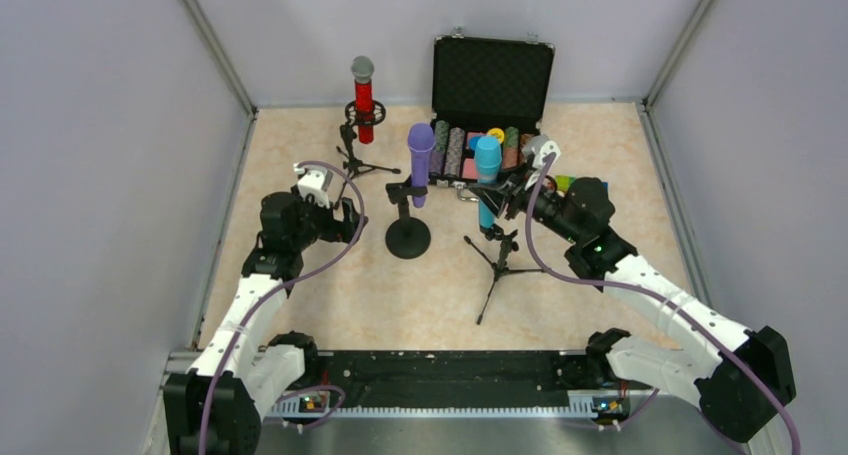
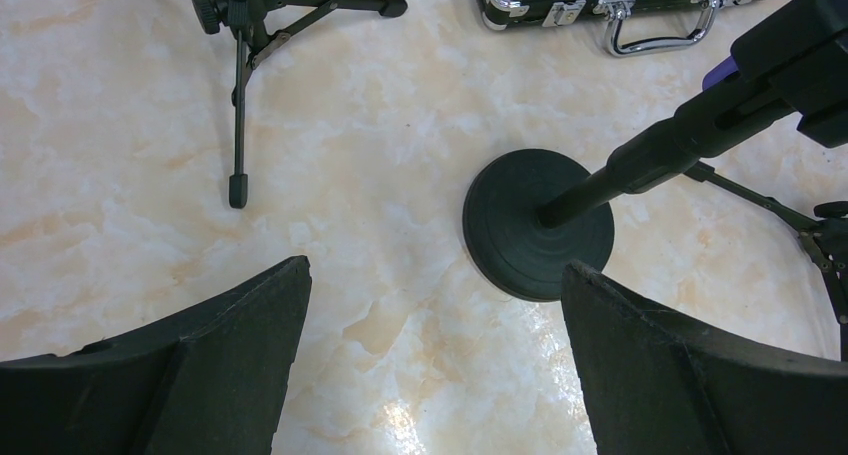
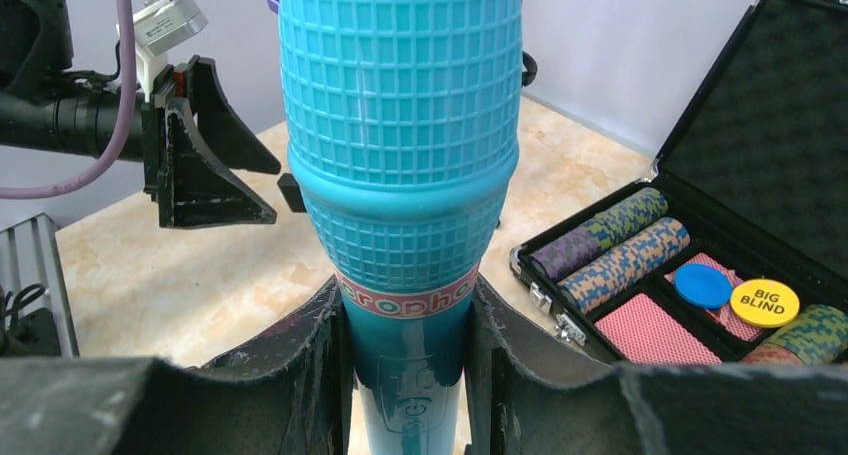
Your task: Attach the microphones to the stand
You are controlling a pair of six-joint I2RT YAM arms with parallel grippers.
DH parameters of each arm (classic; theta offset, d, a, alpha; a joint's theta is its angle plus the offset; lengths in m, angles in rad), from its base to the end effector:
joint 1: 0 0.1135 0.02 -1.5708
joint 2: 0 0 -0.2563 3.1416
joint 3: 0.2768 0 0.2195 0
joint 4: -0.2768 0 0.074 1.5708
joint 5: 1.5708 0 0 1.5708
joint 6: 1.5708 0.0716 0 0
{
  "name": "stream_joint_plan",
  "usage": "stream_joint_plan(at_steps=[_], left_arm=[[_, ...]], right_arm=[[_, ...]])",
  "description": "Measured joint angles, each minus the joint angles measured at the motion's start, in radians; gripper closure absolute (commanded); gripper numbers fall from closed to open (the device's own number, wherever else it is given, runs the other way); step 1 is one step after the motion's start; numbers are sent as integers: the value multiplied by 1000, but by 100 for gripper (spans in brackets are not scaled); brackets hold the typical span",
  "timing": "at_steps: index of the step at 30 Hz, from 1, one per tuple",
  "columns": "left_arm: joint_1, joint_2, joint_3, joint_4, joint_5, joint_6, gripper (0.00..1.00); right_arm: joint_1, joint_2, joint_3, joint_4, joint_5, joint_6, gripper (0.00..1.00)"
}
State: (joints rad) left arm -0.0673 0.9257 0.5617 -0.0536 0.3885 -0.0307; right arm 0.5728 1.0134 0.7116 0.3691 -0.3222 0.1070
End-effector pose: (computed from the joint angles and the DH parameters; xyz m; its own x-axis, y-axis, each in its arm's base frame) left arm 0.2105 -0.0414 0.2423 -0.4170 -0.0004 -0.9089 0.3951 0.9005 -0.1816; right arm 0.1940 0.1521 0.3351 -0.0271 0.1031 -0.9943 -0.7812 0.6184 0.0854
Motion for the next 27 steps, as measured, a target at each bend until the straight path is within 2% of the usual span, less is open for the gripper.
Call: stream_joint_plan(at_steps=[27], left_arm=[[0, 0, 0, 0, 8, 0, 1]], right_arm=[[0, 3, -103, 181, 43, 28, 100]])
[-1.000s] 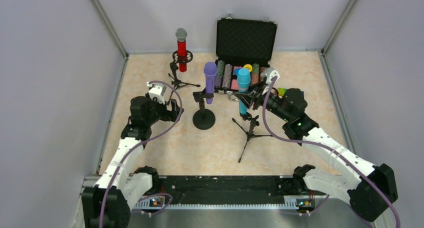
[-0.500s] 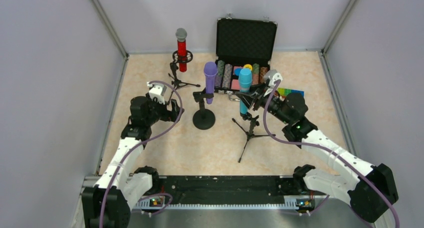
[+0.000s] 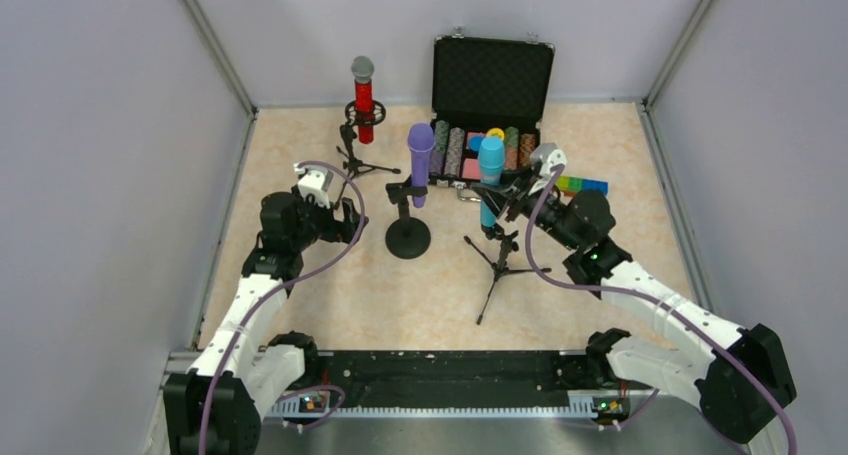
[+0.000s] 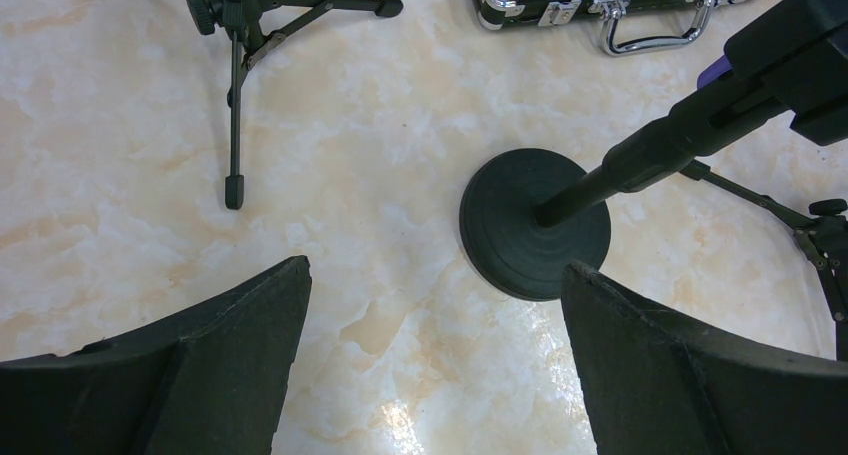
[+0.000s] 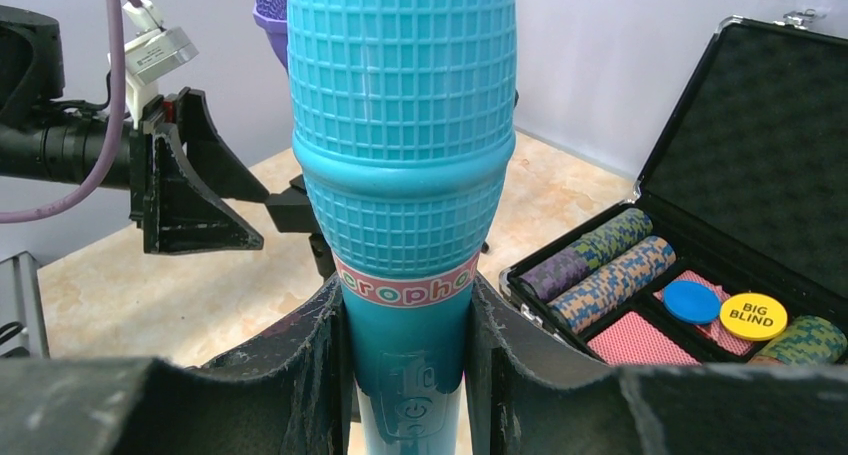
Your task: Attach the microphones to the stand
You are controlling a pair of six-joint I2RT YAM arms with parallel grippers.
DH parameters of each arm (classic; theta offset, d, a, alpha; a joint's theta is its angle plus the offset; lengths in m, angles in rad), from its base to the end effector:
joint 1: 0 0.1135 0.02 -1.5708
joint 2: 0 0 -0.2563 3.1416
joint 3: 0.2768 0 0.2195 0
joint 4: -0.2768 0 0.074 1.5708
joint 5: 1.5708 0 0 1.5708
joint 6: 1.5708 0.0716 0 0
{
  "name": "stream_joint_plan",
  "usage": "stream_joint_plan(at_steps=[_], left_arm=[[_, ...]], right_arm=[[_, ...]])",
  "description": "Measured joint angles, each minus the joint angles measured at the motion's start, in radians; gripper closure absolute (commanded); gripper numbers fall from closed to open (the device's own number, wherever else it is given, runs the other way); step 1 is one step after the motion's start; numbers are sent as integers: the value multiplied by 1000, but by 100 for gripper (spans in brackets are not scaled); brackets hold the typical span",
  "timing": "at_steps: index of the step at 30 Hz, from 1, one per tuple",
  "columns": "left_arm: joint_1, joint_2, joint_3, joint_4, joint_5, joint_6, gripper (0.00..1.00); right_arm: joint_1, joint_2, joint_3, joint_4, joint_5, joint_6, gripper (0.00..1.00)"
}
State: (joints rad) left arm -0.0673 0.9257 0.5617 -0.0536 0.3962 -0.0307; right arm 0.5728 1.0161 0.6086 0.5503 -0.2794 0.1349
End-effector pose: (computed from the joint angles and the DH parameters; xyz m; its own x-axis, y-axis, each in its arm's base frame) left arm 0.2102 -0.0419 0.2424 -0.4172 -0.0003 -0.9088 0.4014 0.8971 -0.1845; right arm 0.1944 0.1488 0.3231 0.0176 0.1652 -0.9861 -0.7596 0.6435 0.0942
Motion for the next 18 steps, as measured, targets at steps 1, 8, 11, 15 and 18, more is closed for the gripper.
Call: stream_joint_plan(at_steps=[1, 8, 11, 15, 18], left_arm=[[0, 0, 0, 0, 0, 0, 1], [0, 0, 0, 0, 0, 0, 1], [0, 0, 0, 0, 0, 0, 1], [0, 0, 0, 0, 0, 0, 1], [0, 0, 0, 0, 0, 0, 1]], right_arm=[[0, 2, 0, 1, 2, 0, 100], [0, 33, 1, 15, 8, -1, 100], [0, 39, 1, 22, 7, 0, 100], [0, 48, 0, 31, 6, 0, 100], [0, 48, 0, 32, 6, 0, 100]])
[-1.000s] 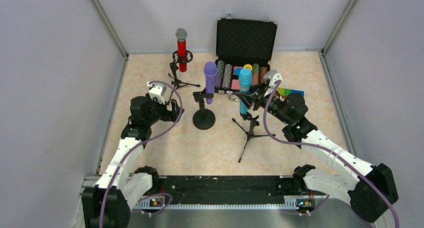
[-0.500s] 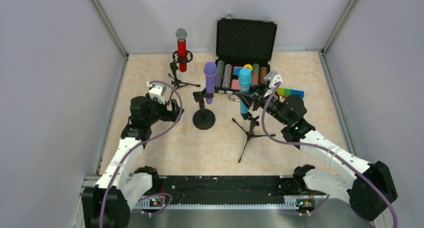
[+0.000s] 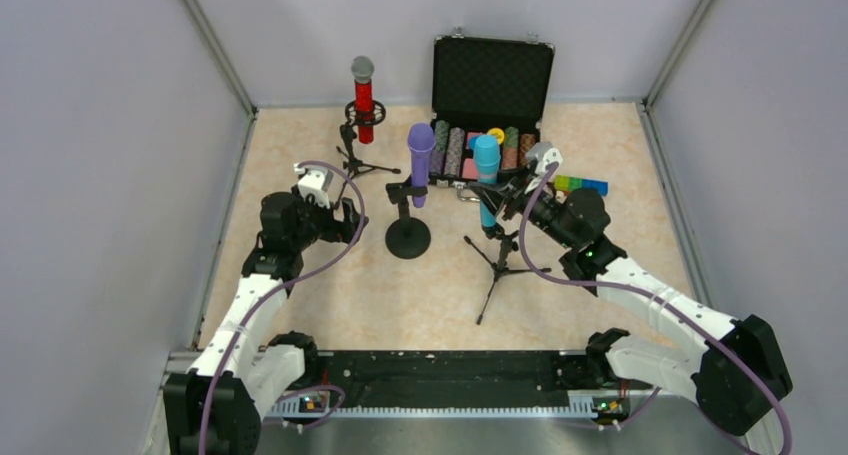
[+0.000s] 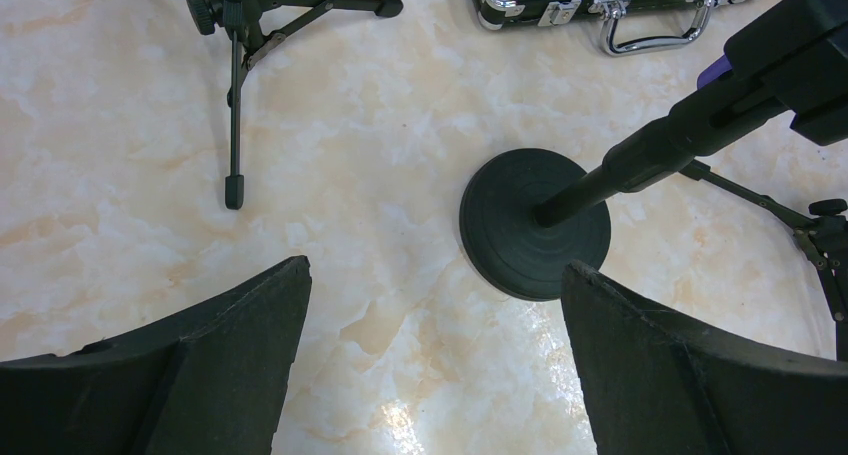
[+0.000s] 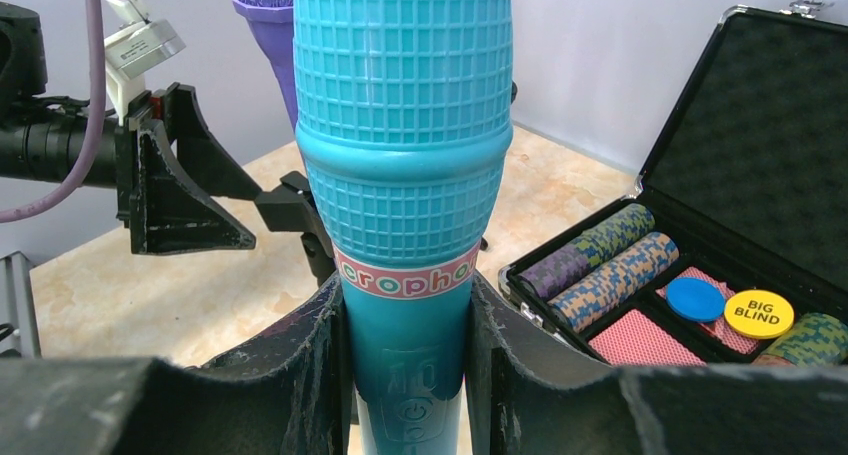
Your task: Attach the microphones to the stand
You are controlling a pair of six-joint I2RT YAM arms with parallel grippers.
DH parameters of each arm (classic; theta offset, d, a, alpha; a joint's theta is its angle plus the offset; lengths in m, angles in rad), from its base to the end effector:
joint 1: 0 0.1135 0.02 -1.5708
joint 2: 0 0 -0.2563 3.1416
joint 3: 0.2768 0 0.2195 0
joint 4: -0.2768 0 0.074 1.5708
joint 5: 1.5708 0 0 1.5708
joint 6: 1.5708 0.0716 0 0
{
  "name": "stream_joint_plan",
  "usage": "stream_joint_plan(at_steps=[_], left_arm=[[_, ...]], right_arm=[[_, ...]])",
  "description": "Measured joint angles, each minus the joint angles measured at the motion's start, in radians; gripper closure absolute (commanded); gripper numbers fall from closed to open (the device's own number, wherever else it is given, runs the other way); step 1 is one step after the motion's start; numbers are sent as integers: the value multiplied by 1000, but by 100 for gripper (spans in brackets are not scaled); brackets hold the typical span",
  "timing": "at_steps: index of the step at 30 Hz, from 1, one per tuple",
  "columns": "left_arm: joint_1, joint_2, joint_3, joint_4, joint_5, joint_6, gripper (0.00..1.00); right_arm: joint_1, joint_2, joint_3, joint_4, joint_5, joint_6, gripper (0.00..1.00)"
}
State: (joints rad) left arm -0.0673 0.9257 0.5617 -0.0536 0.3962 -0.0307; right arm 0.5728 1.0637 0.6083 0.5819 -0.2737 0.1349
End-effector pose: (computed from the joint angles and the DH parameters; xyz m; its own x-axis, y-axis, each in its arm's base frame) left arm 0.2102 -0.0419 0.2424 -0.4172 -0.0003 -0.9088 0.4014 0.8971 -0.1845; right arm 0.2024 0.1536 0.3166 0.0046 0.1570 -0.9876 -0.7546 0.6486 0.0996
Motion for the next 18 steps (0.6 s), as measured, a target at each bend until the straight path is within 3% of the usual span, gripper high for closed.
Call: stream_joint_plan(at_steps=[3, 10, 14, 18], left_arm=[[0, 0, 0, 0, 0, 0, 1], [0, 0, 0, 0, 4, 0, 1], [0, 0, 0, 0, 5, 0, 1], [0, 0, 0, 0, 5, 0, 1]], right_arm=[[0, 0, 0, 0, 0, 0, 100], [0, 0, 37, -74, 0, -2, 40], [0, 24, 45, -268, 6, 9, 20], [0, 25, 46, -417, 18, 20, 8]])
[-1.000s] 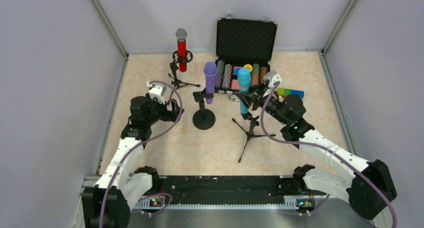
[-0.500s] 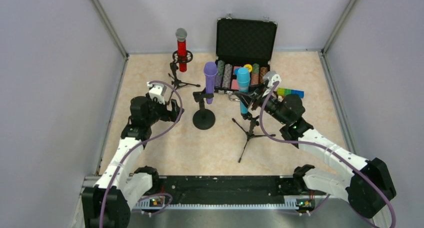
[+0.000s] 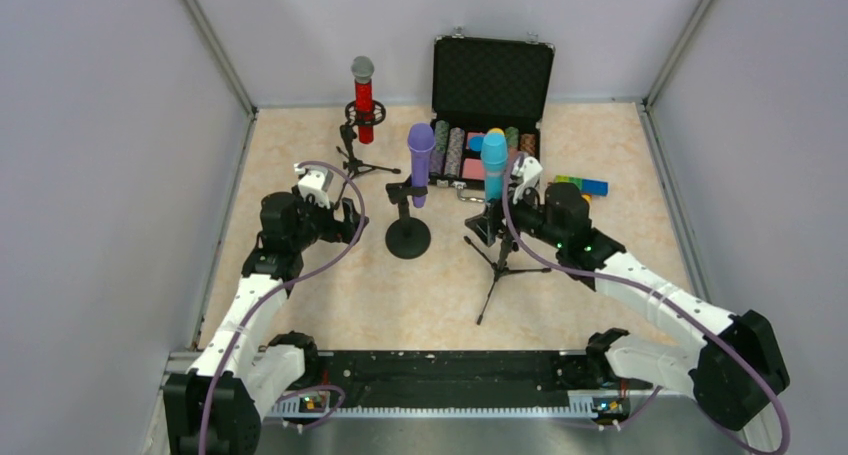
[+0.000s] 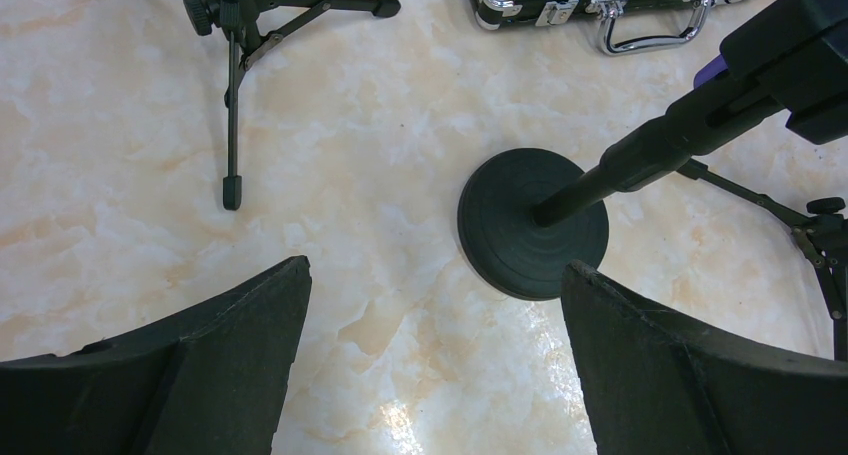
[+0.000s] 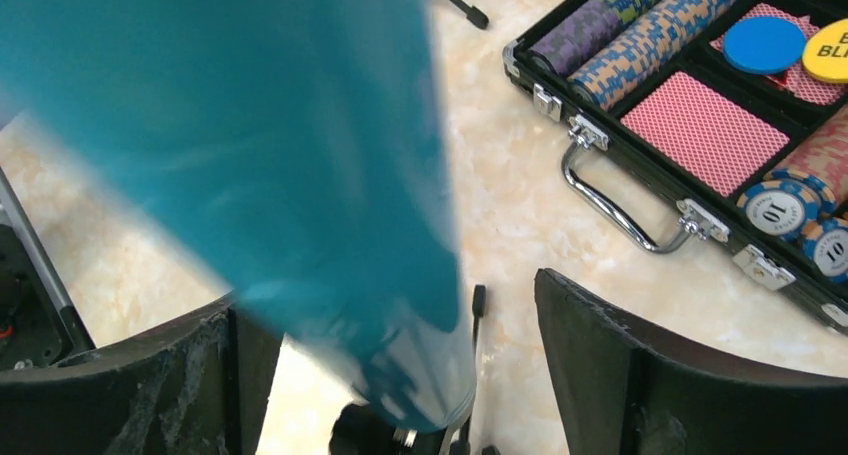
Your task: Attach the microphones to the stand
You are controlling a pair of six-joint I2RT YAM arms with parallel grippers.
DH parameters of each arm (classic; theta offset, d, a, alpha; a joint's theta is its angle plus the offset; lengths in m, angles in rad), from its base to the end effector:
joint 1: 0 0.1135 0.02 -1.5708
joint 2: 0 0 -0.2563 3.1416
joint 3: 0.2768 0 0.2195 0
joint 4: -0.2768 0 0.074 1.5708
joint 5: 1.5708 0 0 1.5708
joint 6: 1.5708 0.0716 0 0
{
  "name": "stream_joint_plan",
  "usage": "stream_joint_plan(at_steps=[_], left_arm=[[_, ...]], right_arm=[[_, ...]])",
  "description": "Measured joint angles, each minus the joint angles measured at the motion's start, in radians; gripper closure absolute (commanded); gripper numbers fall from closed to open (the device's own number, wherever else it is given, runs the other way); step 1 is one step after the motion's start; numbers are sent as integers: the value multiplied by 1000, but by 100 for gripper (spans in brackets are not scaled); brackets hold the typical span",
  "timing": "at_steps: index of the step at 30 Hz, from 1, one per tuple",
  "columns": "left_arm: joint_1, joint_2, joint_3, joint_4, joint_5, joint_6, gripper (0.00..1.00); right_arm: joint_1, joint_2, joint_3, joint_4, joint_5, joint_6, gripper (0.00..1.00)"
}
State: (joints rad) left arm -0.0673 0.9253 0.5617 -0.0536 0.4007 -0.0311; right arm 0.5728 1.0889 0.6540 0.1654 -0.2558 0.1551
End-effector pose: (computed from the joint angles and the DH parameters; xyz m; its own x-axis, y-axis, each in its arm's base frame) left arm 0.2101 -0.0422 0.2425 -0.4171 -0.0006 -0.9089 0.4050 0.8951 -0.1864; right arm 0.2054 0.1540 0.2679 -0.3337 -0.0374 -0.9419 -0.6860 0.6950 0.2155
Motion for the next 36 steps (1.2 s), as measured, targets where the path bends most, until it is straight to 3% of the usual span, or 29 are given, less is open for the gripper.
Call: stream_joint_plan(at_steps=[4, 13, 24, 30, 36], left_arm=[[0, 0, 0, 0, 0, 0, 1], [0, 0, 0, 0, 0, 0, 1], [0, 0, 0, 0, 3, 0, 1], [0, 0, 0, 0, 6, 0, 1], [0, 0, 0, 0, 8, 2, 1]], right_arm=[[0, -51, 1, -48, 10, 6, 1], [0, -158, 29, -148, 36, 10, 1], [0, -203, 89, -439, 171, 63, 4], [0, -221, 134, -553, 159, 66, 15], [0, -202, 134, -574, 89, 66, 32]])
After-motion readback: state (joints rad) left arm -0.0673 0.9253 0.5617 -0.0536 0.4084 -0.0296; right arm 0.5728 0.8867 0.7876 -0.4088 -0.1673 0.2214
